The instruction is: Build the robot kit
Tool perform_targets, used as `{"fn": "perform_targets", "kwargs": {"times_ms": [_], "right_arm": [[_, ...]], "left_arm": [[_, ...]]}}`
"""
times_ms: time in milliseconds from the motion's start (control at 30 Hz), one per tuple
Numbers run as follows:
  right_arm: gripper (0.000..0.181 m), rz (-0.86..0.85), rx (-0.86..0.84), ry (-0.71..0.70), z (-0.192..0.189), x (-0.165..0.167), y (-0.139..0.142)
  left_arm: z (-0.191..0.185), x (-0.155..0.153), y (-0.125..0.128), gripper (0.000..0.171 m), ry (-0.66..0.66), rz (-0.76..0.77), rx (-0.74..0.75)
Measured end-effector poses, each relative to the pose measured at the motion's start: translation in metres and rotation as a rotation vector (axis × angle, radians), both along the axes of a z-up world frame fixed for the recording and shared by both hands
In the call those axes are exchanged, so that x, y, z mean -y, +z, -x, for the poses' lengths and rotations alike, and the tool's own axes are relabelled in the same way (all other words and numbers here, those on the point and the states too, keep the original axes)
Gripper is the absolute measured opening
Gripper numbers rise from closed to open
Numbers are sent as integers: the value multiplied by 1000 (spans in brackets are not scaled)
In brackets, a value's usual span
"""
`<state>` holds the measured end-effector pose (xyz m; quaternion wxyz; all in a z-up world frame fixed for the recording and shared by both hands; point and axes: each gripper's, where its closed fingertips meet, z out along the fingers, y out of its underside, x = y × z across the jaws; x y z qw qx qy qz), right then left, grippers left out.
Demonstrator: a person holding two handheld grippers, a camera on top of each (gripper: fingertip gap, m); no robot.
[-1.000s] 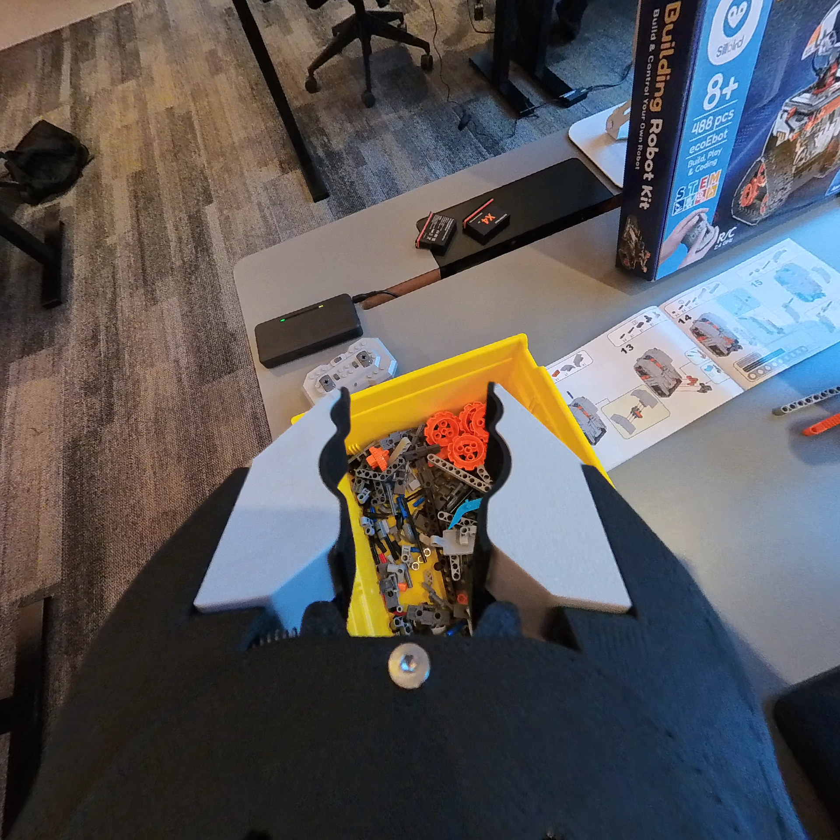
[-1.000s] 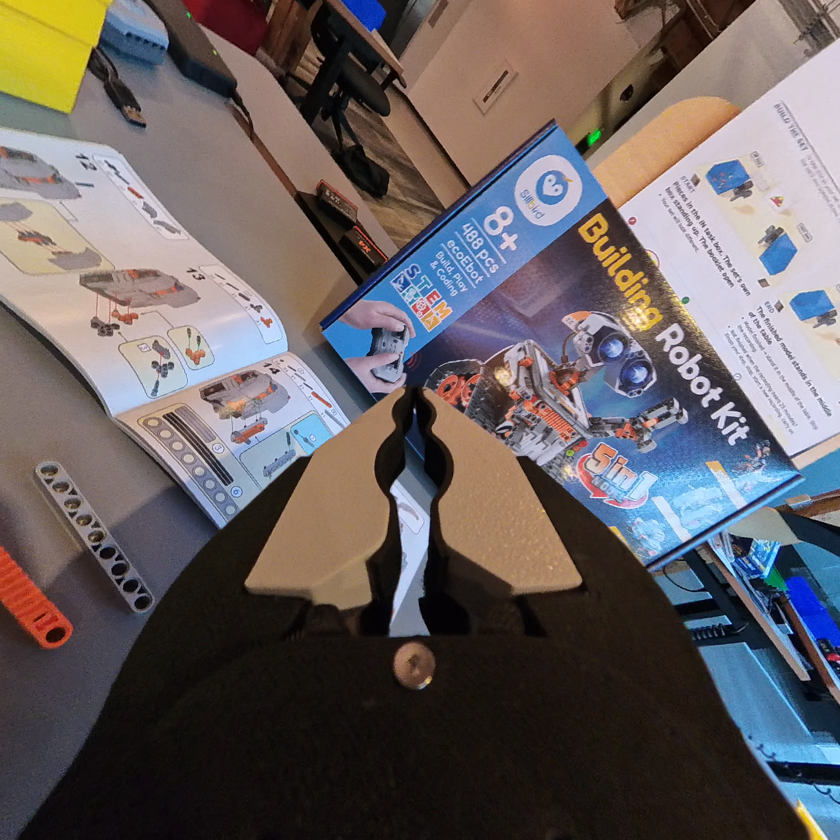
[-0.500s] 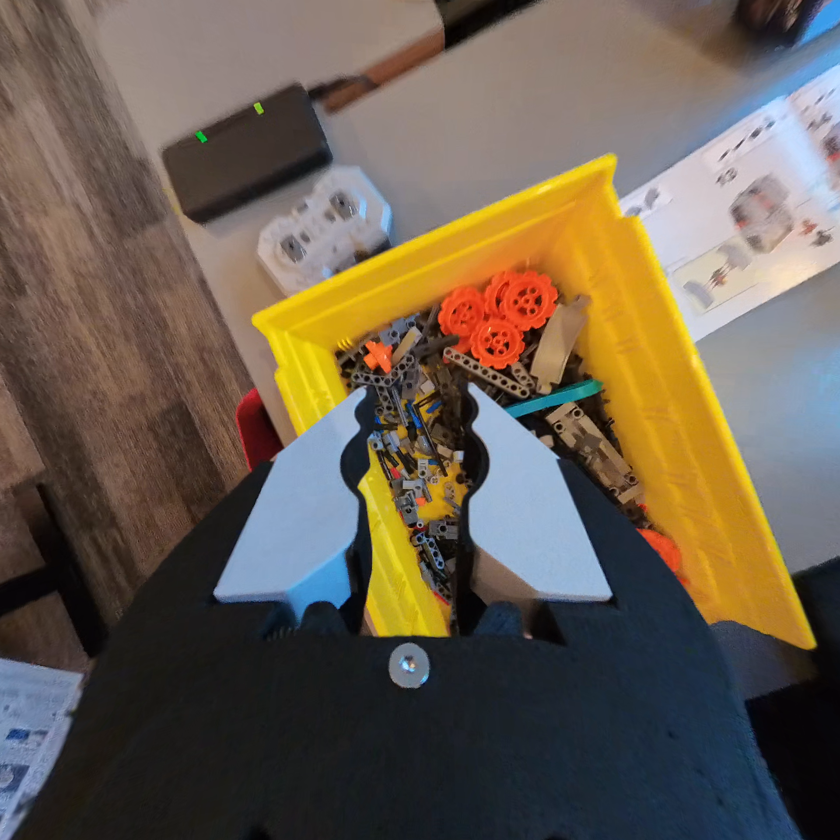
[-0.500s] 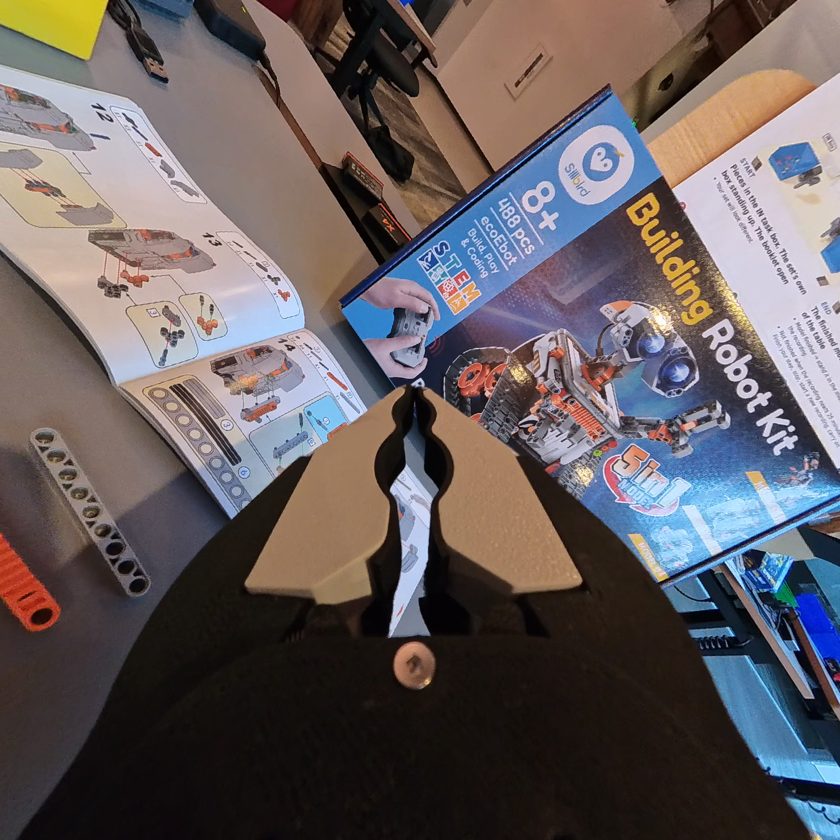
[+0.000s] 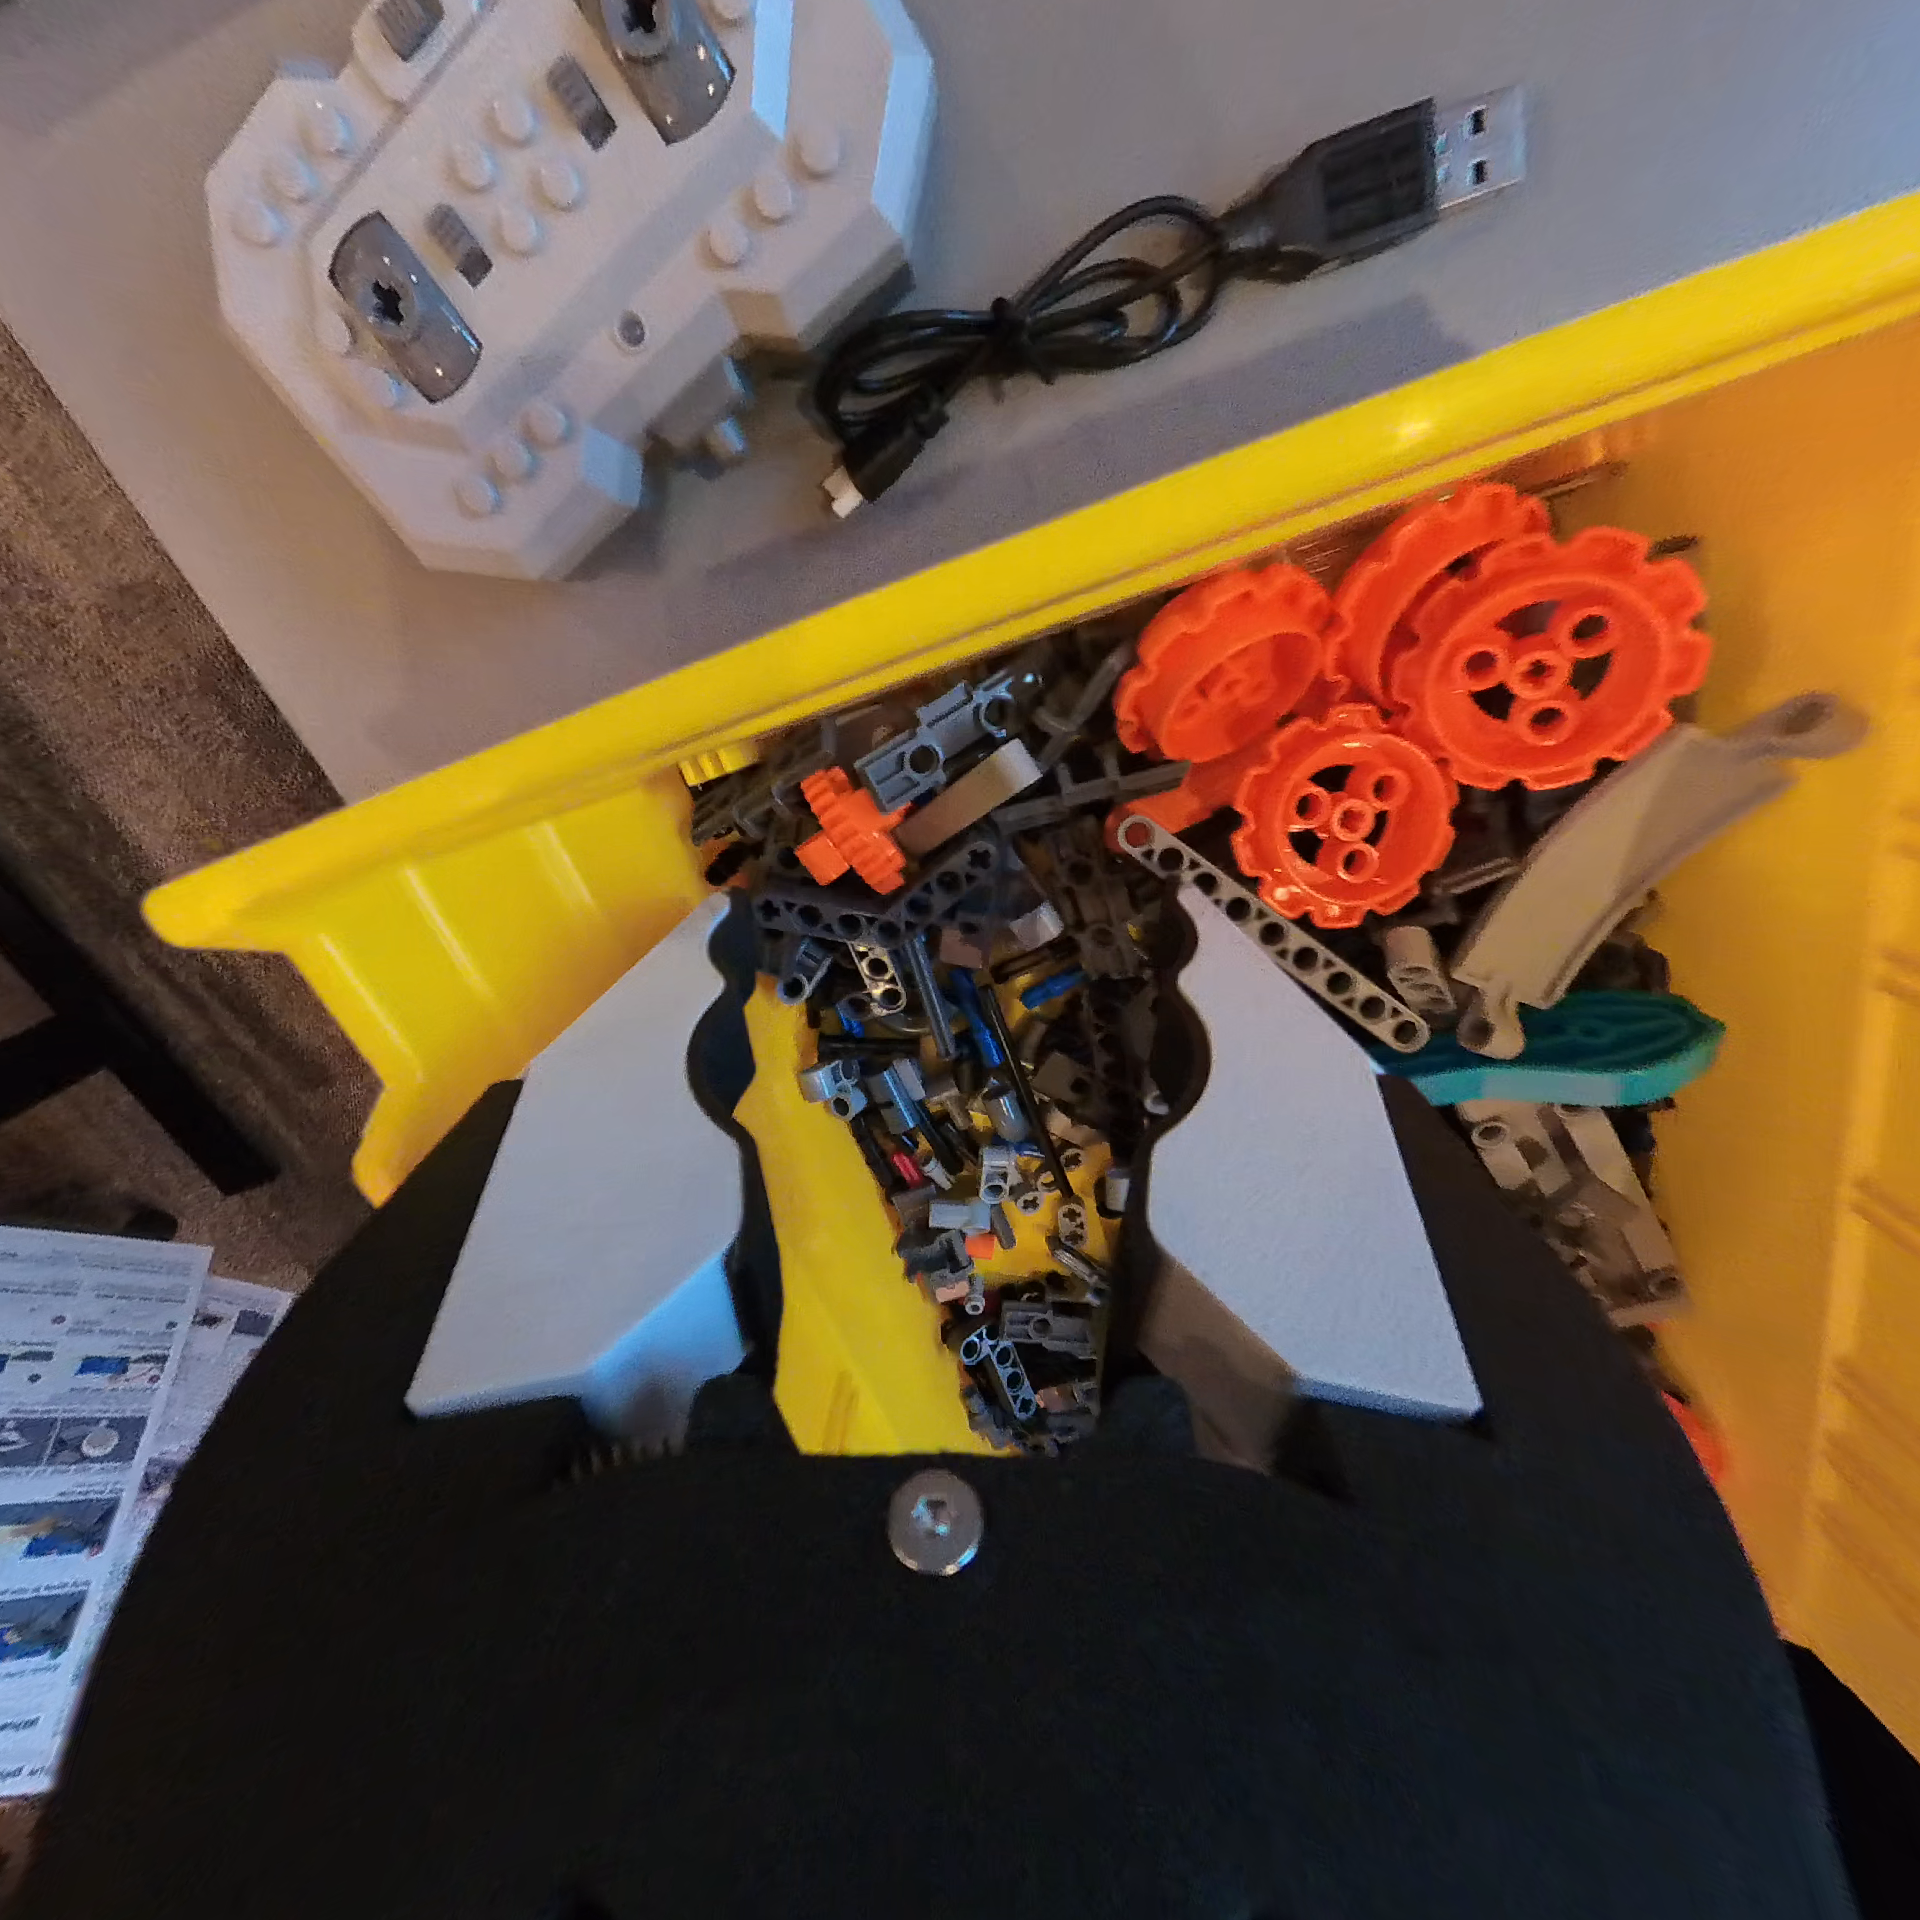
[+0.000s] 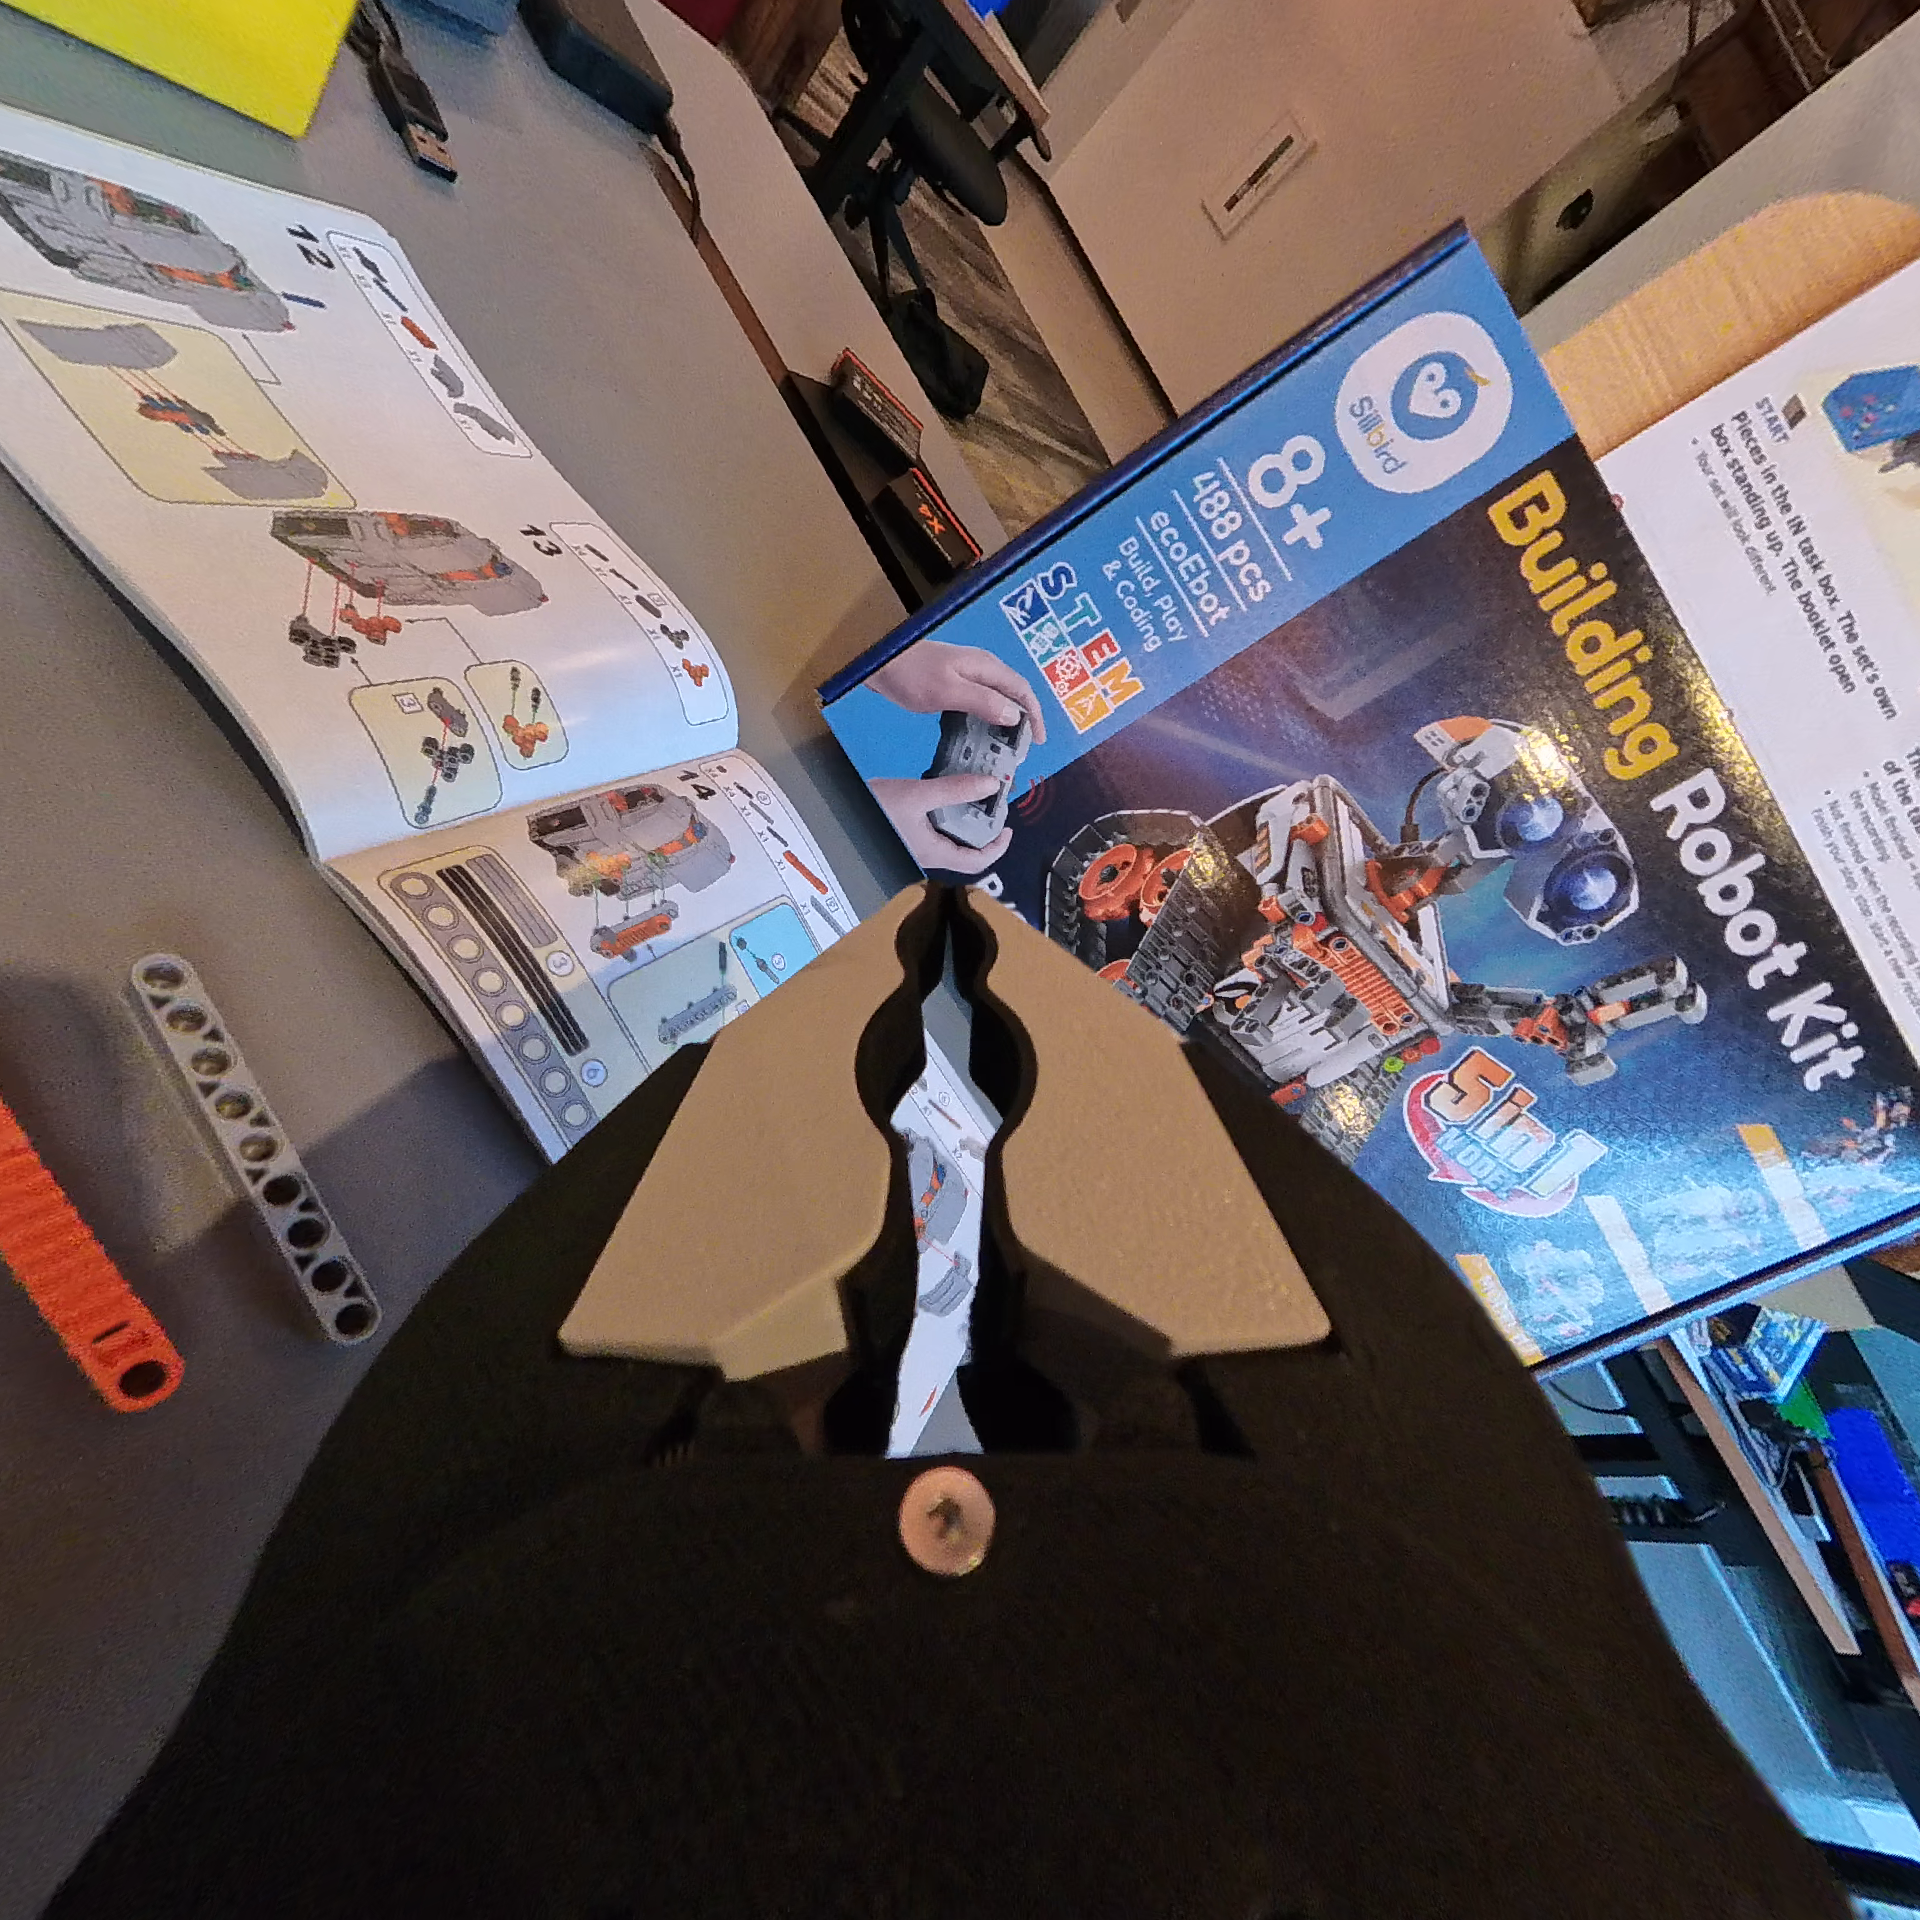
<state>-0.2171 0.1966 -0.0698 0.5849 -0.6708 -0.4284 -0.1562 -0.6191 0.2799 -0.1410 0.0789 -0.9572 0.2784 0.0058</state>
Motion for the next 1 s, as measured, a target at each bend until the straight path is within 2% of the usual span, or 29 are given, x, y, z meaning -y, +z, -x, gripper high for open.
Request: {"fn": "perform_targets", "kwargs": {"times_ms": [267,367,467,567,600,633,767,1000], "right_arm": [[0,5,45,15,7,1,-4],[0,16,54,15,8,0,-7],[0,19,61,18,9,0,-7],[0,23,70,23,12,2,-8],[0,23,77,23,13,2,-8],[0,21,78,25,14,2,-9],[0,28,88,34,17,2,-8],[0,43,96,42,20,2,-10]], "left_arm": [[7,0,-13,80,5,19,-105],[1,2,-15,68,2,28,-83],[4,1,-18,75,6,20,-97],[7,4,-18,71,-26,29,-131],[9,6,-17,64,-50,27,-154],[11,9,-17,51,-79,34,-183],[24,27,-16,28,-157,97,-296],[31,83,-14,26,-189,337,-256]]}}
